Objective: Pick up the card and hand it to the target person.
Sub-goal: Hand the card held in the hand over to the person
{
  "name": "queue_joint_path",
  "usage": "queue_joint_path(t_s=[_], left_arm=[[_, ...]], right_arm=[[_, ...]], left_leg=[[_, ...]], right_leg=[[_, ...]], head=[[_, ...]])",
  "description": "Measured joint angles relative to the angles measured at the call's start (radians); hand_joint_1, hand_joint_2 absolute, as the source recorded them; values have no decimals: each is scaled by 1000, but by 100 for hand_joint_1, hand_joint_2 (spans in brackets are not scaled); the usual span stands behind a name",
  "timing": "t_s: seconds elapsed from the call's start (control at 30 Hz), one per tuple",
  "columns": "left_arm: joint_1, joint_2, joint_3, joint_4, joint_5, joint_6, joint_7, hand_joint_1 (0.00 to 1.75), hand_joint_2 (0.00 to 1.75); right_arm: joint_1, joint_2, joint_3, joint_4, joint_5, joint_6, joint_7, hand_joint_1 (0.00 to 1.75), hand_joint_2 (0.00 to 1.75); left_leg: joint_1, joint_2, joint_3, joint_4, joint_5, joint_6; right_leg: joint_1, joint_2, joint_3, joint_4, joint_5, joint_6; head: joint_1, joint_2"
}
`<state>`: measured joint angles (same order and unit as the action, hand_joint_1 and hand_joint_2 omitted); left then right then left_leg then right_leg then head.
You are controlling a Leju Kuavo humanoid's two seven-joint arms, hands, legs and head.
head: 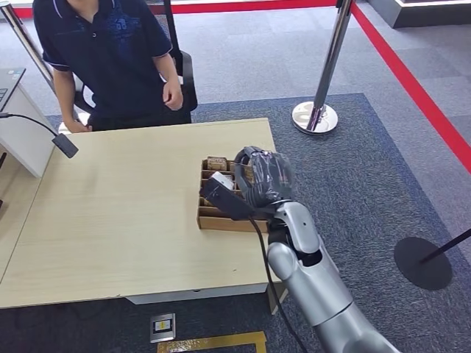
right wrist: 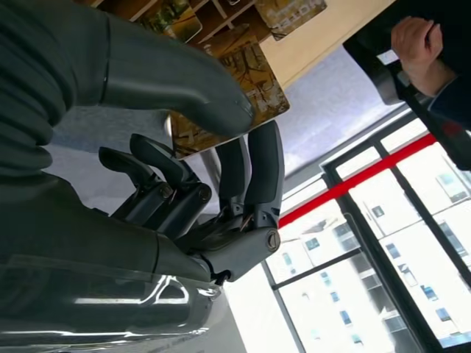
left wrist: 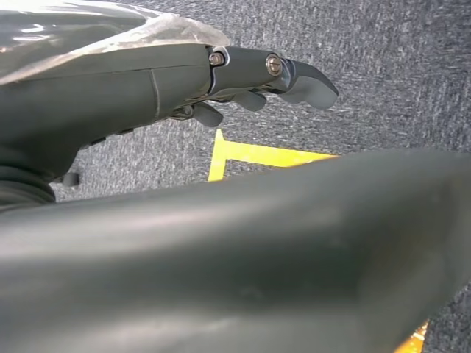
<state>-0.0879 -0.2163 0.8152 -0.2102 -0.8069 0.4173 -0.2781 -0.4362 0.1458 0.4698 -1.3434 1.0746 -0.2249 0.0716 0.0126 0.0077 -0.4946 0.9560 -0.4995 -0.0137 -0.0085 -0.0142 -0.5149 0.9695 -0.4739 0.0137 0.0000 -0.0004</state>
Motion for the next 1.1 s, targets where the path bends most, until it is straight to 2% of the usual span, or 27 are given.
queue_joint_path(t_s=[0.23,0.4,0.87,1.0,1.1], left_arm=[[-17,-4,0,0,-6,9,45,0,0],[-26,-6,0,0,-12,10,51,0,0],[-36,-16,-4,0,-19,11,65,0,0],[-38,-20,-12,0,-20,13,73,0,0],[-40,-23,-18,0,-19,15,76,0,0]], right_arm=[[-9,10,60,-8,-43,47,-35,175,175],[-47,38,108,46,-34,34,-41,175,175],[-183,106,195,247,218,-208,27,175,175],[-210,125,196,314,245,-275,32,175,175],[-226,138,195,358,232,-291,21,175,175]], left_leg=[[0,0,0,0,0,0],[0,0,0,0,1,-1],[0,0,0,0,1,-1],[0,0,0,0,2,-1],[0,0,0,0,2,-2]], right_leg=[[0,0,0,1,0,-1],[0,0,0,1,1,-1],[0,0,-1,2,1,-2],[0,0,-1,2,1,-2],[0,0,-1,2,1,-2]], head=[[0,0],[0,0],[0,0],[0,0],[0,0]])
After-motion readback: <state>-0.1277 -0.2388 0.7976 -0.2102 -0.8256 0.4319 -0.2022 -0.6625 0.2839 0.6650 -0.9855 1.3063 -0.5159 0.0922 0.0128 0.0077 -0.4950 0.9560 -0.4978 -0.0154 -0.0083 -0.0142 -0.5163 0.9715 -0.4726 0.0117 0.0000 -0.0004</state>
